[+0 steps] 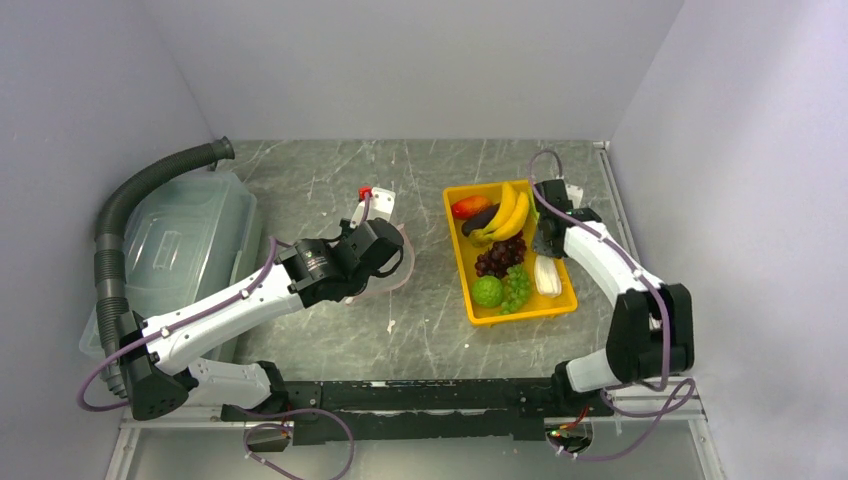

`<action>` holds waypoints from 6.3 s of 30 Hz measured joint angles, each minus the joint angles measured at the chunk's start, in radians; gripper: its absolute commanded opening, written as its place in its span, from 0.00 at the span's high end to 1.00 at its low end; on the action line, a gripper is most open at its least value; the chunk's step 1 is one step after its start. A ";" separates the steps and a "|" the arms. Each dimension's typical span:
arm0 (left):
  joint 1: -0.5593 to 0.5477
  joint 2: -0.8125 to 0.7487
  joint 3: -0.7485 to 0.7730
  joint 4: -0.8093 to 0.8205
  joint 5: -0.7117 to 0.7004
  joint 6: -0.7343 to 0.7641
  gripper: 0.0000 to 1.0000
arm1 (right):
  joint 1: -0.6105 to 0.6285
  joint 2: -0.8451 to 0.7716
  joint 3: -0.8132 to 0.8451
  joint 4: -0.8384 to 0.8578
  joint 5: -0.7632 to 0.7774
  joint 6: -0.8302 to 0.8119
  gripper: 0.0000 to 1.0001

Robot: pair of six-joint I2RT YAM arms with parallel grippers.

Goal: Place the food in the zip-top bag and seal the zipper
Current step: Pick up the fake vegetable from the bin, then place the fake vegetable in the zipper food storage bag.

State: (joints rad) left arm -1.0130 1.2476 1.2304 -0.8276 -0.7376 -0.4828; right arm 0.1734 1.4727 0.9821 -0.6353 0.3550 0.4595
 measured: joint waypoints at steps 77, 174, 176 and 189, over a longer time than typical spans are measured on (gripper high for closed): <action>0.026 -0.002 0.204 -0.106 0.174 -0.143 1.00 | 0.869 -0.393 -0.353 1.596 -0.188 0.134 1.00; 0.057 -0.102 0.237 -0.052 0.404 -0.175 1.00 | 1.236 -0.348 -0.157 1.365 0.014 -0.745 1.00; 0.057 -0.102 0.238 -0.055 0.404 -0.175 1.00 | 1.238 -0.348 -0.159 1.367 0.016 -0.749 1.00; 0.058 -0.105 0.271 -0.061 0.389 -0.173 1.00 | 1.256 -0.356 -0.158 1.185 0.132 -0.783 1.00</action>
State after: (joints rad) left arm -0.9550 1.1423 1.5017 -0.8886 -0.3489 -0.6556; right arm 1.4292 1.1172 0.8242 0.5499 0.4870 -0.3233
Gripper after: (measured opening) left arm 0.012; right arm 0.252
